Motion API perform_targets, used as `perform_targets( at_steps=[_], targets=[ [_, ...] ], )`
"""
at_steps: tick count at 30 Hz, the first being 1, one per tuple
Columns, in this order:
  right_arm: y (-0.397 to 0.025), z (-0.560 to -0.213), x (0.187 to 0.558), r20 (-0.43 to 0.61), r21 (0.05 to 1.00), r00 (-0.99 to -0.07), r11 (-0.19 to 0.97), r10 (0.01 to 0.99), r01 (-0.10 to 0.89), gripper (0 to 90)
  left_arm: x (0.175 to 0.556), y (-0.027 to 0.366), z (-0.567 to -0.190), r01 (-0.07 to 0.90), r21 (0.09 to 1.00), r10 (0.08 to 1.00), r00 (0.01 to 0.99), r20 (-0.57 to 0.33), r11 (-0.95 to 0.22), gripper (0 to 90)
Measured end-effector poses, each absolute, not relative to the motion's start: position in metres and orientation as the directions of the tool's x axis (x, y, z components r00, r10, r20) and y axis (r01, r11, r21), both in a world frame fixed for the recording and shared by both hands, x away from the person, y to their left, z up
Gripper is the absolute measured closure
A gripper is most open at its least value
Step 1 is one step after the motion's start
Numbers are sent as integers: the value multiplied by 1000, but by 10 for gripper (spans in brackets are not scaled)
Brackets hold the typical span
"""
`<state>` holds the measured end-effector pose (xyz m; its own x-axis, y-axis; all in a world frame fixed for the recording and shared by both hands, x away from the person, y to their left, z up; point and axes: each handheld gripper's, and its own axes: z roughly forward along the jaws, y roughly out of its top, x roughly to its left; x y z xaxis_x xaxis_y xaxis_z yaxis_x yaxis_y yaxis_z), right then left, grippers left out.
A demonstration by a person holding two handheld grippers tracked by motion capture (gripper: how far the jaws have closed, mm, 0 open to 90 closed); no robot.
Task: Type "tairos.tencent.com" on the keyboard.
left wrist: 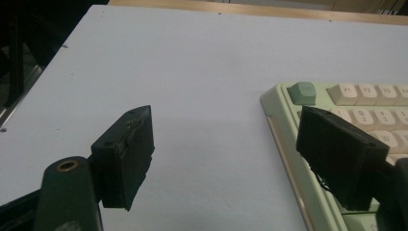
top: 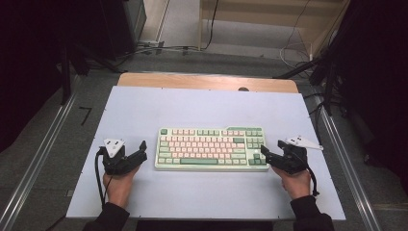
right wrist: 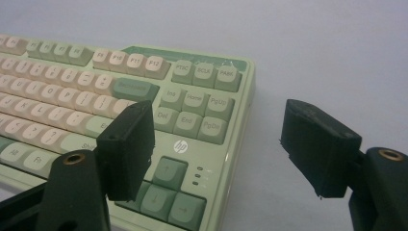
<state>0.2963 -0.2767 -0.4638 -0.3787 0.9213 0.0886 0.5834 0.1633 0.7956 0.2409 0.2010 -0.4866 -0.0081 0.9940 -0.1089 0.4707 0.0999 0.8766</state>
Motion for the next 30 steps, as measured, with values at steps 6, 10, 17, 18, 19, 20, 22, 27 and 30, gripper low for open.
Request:
perform_targets(
  at_steps=[6, 10, 17, 18, 19, 20, 22, 27, 30],
  targets=[
    [-270, -463, 298, 89, 797, -389, 168, 917, 580, 262, 243, 195, -485, 469, 878, 993, 9, -114, 97, 240],
    [-266, -462, 298, 87, 799, -401, 176, 912, 575, 270, 245, 190, -485, 470, 878, 993, 18, -112, 91, 241],
    [-259, -462, 299, 80, 801, -411, 187, 908, 568, 298, 248, 181, -484, 469, 879, 993, 41, -114, 82, 285],
    [-259, -463, 299, 79, 802, -414, 188, 907, 566, 300, 249, 179, -484, 471, 879, 992, 52, -115, 78, 293],
    [-258, -462, 299, 78, 802, -415, 190, 907, 566, 305, 249, 178, -484, 472, 878, 992, 55, -115, 76, 300],
    [-257, -462, 299, 79, 802, -414, 189, 907, 567, 307, 249, 177, -484, 471, 879, 991, 58, -117, 76, 307],
    [-256, -463, 300, 78, 803, -419, 192, 905, 565, 311, 249, 175, -484, 471, 879, 991, 66, -115, 70, 318],
    [-251, -462, 300, 75, 803, -429, 200, 900, 561, 328, 251, 171, -483, 465, 883, 991, 74, -112, 65, 346],
    [-247, -463, 300, 72, 804, -436, 207, 897, 558, 332, 252, 170, -483, 465, 883, 991, 81, -111, 61, 358]
  ],
)
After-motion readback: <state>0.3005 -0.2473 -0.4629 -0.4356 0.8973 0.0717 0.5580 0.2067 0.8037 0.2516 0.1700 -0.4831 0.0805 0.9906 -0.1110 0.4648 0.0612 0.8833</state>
